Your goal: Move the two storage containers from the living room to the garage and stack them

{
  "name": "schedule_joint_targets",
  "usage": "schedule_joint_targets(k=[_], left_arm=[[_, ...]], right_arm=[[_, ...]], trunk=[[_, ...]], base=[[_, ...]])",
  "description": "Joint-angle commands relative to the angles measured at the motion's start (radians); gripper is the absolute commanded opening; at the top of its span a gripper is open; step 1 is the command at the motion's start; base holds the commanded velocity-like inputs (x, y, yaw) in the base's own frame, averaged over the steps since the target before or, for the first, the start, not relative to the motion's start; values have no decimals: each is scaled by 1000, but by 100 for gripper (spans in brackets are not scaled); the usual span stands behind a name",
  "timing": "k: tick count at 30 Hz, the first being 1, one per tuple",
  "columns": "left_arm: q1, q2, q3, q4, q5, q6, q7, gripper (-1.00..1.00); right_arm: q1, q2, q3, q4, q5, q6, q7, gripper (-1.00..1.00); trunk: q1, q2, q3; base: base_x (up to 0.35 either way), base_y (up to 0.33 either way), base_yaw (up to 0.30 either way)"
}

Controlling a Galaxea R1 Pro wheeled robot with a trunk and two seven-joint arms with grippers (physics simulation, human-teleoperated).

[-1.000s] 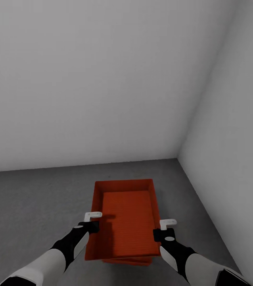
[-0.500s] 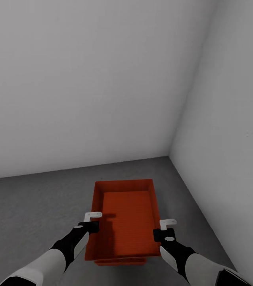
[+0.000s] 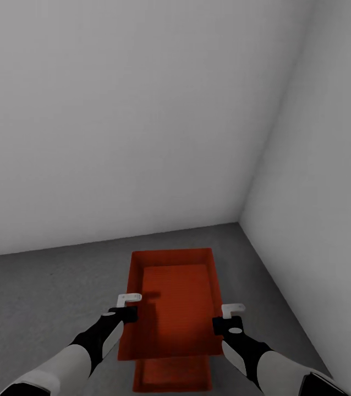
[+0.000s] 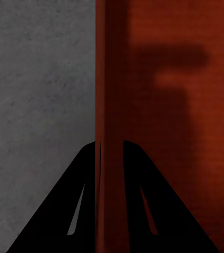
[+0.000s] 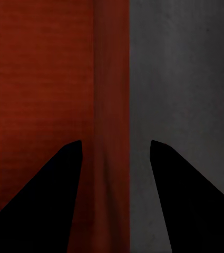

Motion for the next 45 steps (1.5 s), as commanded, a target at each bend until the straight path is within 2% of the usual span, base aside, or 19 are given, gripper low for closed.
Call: schedule_joint_targets(k=[1, 45], left_arm=[[0, 1, -45, -5, 7, 5, 13, -100], [0, 1, -45, -5, 8, 1, 12, -100]], right_arm=[[-1, -1, 1, 3, -32, 24, -4, -100], [-1, -1, 1, 3, -32, 24, -4, -100]], trunk=[[1, -2, -2], [1, -2, -2]], base=[[138, 28, 0], [26, 25, 0]])
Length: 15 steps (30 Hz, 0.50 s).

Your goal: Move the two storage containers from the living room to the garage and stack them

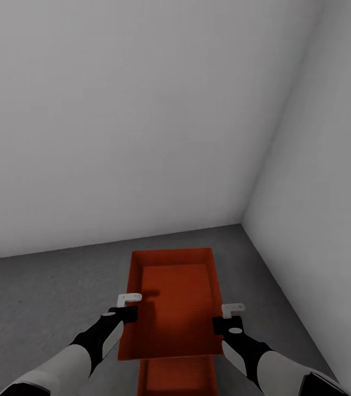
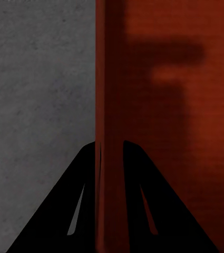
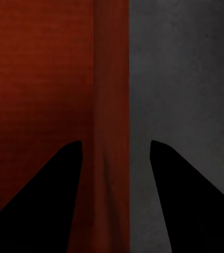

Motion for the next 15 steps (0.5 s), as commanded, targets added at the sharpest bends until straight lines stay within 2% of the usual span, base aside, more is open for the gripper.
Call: schedule_joint_targets(k=[1, 15], left_arm=[[0, 1, -45, -6, 9, 5, 13, -100], [0, 1, -45, -6, 9, 3, 14, -100]], right_arm=[[-1, -1, 0, 3, -32, 29, -4, -100], [-1, -1, 0, 3, -32, 29, -4, -100]], trunk=[[0, -2, -2], [0, -2, -2]], base=[[0, 0, 0], [0, 0, 0]])
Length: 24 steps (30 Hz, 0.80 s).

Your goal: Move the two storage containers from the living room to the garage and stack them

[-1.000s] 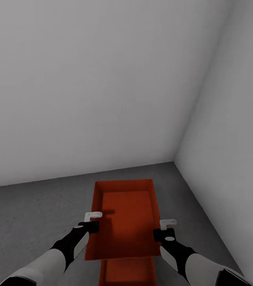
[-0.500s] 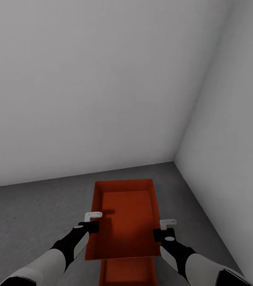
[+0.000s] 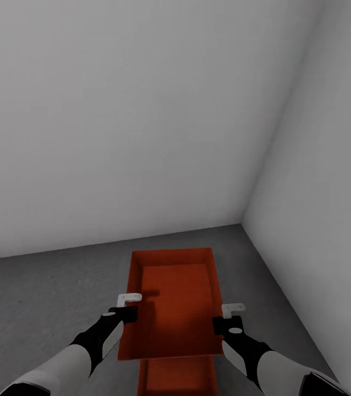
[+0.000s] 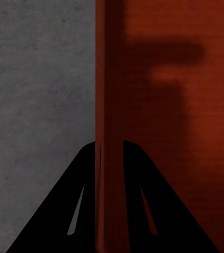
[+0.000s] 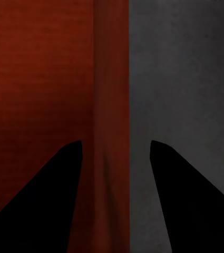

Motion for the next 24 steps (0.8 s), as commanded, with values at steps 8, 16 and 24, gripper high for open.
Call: schedule_joint_targets(k=[8, 16, 24], left_arm=[[0, 2, -45, -6, 10, 6, 15, -100], [0, 3, -45, -7, 10, 11, 13, -100], [0, 3, -45, -6, 10, 5, 15, -100]], right_arm=[[-1, 0, 0, 3, -32, 31, -4, -100], [-1, 0, 0, 3, -32, 31, -4, -100], [-1, 0, 0, 3, -32, 31, -4, -100]], trunk=[[0, -2, -2], [0, -2, -2], [0, -2, -2]], base=[[0, 0, 0], [-91, 0, 0], [-56, 0, 0]])
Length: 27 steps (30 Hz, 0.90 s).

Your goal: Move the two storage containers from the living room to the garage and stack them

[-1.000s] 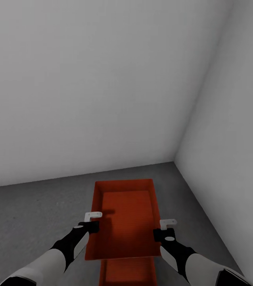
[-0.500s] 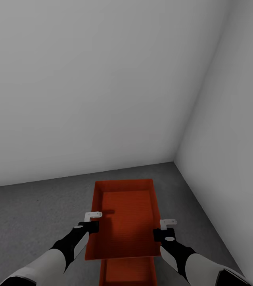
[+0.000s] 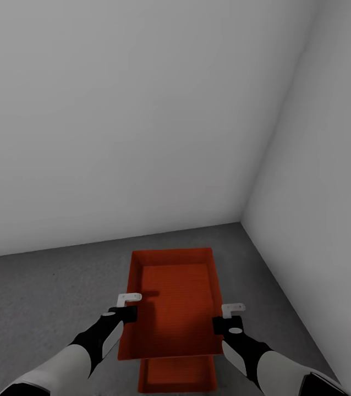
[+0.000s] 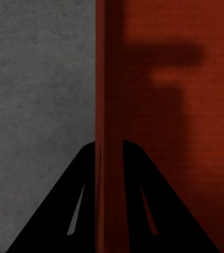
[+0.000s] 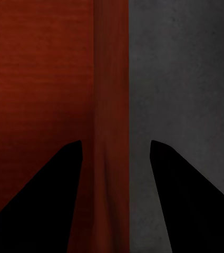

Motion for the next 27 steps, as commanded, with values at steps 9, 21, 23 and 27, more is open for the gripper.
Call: schedule_joint_targets(k=[9, 21, 23, 27], left_arm=[[0, 2, -43, -7, 7, 8, 14, -100], [0, 2, -43, -7, 7, 11, 14, -100], [0, 2, -43, -7, 7, 9, 14, -100], [0, 2, -43, -7, 7, 7, 14, -100]], right_arm=[[-1, 0, 0, 3, -32, 32, -3, -100], [-1, 0, 0, 3, -32, 32, -3, -100], [-1, -1, 0, 3, -32, 32, -3, -100], [-1, 0, 0, 3, -32, 32, -3, -100]], trunk=[[0, -2, -2], [0, -2, -2], [0, -2, -2], [0, -2, -2]], base=[[-2, 0, 0], [-88, 0, 0], [-26, 0, 0], [-7, 0, 0]])
